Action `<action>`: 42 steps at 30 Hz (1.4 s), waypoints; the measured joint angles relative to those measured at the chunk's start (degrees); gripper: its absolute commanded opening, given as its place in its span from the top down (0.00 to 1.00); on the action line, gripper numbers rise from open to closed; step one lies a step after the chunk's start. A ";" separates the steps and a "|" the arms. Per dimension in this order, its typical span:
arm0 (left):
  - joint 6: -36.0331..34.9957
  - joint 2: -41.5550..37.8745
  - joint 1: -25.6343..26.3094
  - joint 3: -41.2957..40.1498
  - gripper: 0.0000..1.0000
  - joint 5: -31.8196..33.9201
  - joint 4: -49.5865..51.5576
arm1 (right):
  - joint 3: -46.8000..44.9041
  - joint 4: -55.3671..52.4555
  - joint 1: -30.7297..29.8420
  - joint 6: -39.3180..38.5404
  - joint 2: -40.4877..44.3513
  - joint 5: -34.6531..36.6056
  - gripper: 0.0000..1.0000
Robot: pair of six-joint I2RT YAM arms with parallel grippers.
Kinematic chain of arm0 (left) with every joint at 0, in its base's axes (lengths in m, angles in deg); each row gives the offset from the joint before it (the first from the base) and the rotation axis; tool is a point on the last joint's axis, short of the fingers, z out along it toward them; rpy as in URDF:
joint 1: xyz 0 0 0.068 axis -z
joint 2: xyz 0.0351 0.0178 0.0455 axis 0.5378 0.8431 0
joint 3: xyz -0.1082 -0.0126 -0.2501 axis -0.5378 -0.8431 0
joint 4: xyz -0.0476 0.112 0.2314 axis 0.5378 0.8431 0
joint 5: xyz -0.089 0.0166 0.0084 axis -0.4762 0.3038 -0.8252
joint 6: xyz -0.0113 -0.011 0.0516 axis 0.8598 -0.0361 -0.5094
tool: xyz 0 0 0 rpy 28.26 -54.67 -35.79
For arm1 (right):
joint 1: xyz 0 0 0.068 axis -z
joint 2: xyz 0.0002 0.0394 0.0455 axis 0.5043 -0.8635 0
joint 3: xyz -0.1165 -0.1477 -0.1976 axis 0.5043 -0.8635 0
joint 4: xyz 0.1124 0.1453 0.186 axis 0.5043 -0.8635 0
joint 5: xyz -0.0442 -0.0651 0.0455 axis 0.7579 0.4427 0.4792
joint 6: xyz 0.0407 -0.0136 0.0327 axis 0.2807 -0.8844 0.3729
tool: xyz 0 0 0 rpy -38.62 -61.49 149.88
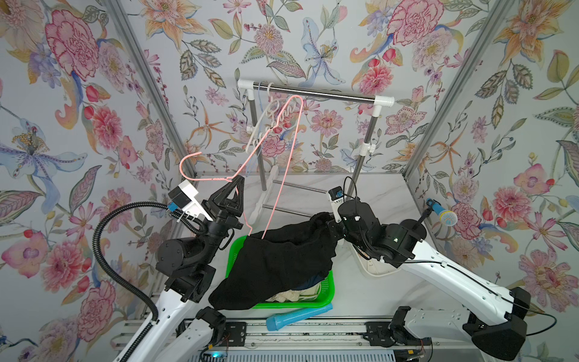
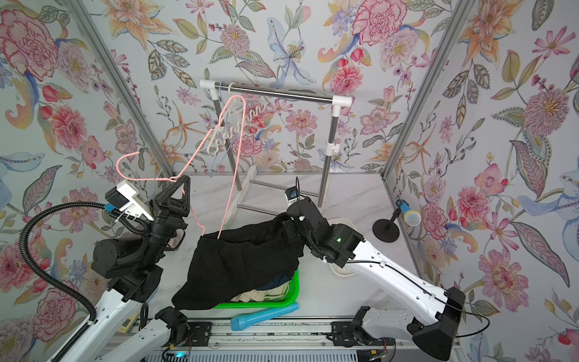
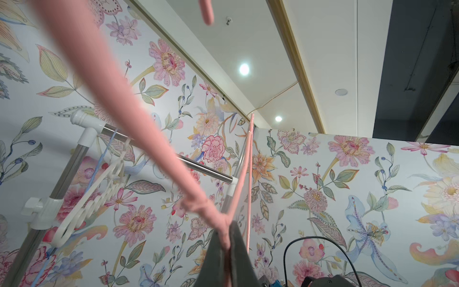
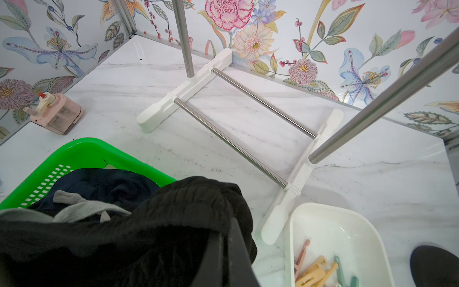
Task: Remove the clothespins securing shorts to the hanger
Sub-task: Remove the shorts from the hanger.
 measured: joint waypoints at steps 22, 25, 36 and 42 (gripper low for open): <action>-10.73 -8.63 0.02 1.40 1.00 17.73 -1.03 | 7.54 -2.93 2.38 -6.62 5.77 2.43 1.00; -10.10 -7.39 0.02 0.79 1.00 17.81 -3.39 | 7.54 -2.95 2.38 -6.47 5.70 1.40 1.00; 1.81 12.76 0.22 5.60 1.00 6.34 -13.46 | 8.98 -4.48 -0.59 -7.72 0.70 4.63 1.00; 4.74 20.02 2.56 12.02 1.00 2.34 -15.78 | 9.92 -4.87 1.09 -8.57 3.54 6.58 1.00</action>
